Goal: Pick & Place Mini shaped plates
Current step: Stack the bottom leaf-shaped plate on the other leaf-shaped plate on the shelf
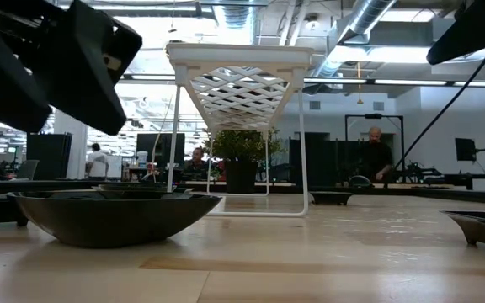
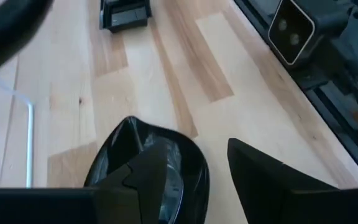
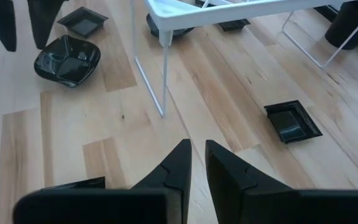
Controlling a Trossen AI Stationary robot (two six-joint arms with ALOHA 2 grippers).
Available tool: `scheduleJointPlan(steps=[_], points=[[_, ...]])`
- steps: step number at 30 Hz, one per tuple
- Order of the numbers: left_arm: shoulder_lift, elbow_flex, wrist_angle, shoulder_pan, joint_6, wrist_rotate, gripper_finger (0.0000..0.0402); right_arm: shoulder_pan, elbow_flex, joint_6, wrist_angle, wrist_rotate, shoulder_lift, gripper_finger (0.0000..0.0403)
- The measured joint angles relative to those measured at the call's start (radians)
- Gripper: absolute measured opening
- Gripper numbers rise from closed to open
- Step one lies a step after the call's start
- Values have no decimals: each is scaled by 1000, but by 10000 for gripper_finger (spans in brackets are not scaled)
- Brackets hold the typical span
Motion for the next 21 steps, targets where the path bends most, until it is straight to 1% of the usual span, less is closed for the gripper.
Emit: scheduleJointPlan(steps=[6, 10, 19, 21], points=[[9, 0, -2, -21, -6, 37, 169, 0, 0, -1, 0, -3, 0, 42], [9, 0, -3, -30, -7, 38, 168, 1, 0, -2, 0, -3, 0, 42], [56, 0, -7, -25, -8, 34, 168, 2, 0, -2, -7, -3, 0, 42], [56, 0, -3, -20, -9, 14, 168, 3, 0, -2, -7, -4, 0, 42]])
